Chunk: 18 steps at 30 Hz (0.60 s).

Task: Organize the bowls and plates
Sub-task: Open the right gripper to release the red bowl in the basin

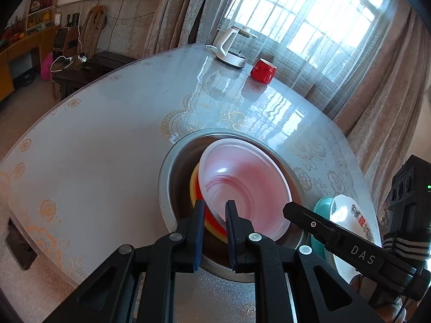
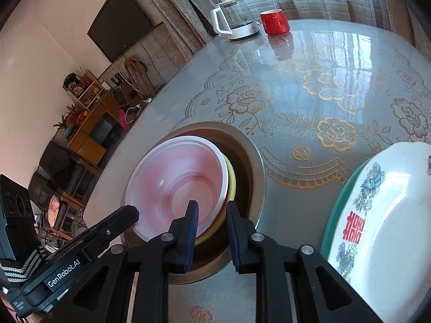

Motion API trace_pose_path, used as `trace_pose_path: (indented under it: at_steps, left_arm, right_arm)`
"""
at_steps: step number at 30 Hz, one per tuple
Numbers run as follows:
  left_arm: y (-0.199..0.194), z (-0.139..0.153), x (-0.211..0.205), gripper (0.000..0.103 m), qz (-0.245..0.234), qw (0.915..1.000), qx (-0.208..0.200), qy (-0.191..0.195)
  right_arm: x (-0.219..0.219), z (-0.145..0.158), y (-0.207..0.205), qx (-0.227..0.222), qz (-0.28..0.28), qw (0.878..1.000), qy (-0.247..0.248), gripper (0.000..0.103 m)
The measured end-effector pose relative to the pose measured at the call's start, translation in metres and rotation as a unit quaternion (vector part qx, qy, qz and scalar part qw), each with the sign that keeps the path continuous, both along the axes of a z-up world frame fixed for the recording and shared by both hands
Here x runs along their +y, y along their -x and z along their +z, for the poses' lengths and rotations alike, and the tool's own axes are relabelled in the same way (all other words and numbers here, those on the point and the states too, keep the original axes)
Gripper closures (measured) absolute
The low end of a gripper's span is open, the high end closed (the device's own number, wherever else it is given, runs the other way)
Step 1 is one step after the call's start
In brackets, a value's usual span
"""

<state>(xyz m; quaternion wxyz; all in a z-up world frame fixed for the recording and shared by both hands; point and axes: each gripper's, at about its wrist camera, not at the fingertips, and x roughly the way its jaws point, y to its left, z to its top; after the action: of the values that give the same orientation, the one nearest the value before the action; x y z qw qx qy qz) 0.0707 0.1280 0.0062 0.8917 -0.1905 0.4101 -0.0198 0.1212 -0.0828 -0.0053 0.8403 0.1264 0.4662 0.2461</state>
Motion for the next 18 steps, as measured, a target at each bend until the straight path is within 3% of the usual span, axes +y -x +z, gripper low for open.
trace_pose_path:
  at_steps: [5, 11, 18]
  left_arm:
    - [-0.001, -0.003, -0.005, 0.088, 0.004, 0.9996, 0.001, -0.028]
    - [0.002, -0.002, -0.002, 0.087, 0.002, 0.9994, -0.012, -0.034]
    - [0.004, -0.004, -0.010, 0.087, -0.005, 0.9988, -0.013, -0.048]
  right_arm:
    - [0.005, 0.002, 0.000, -0.020, 0.002, 0.999, 0.027, 0.082]
    - [0.015, 0.002, 0.004, -0.052, 0.016, 0.996, 0.072, 0.083]
    - [0.015, 0.000, 0.007, -0.051, 0.024, 0.996, 0.068, 0.084]
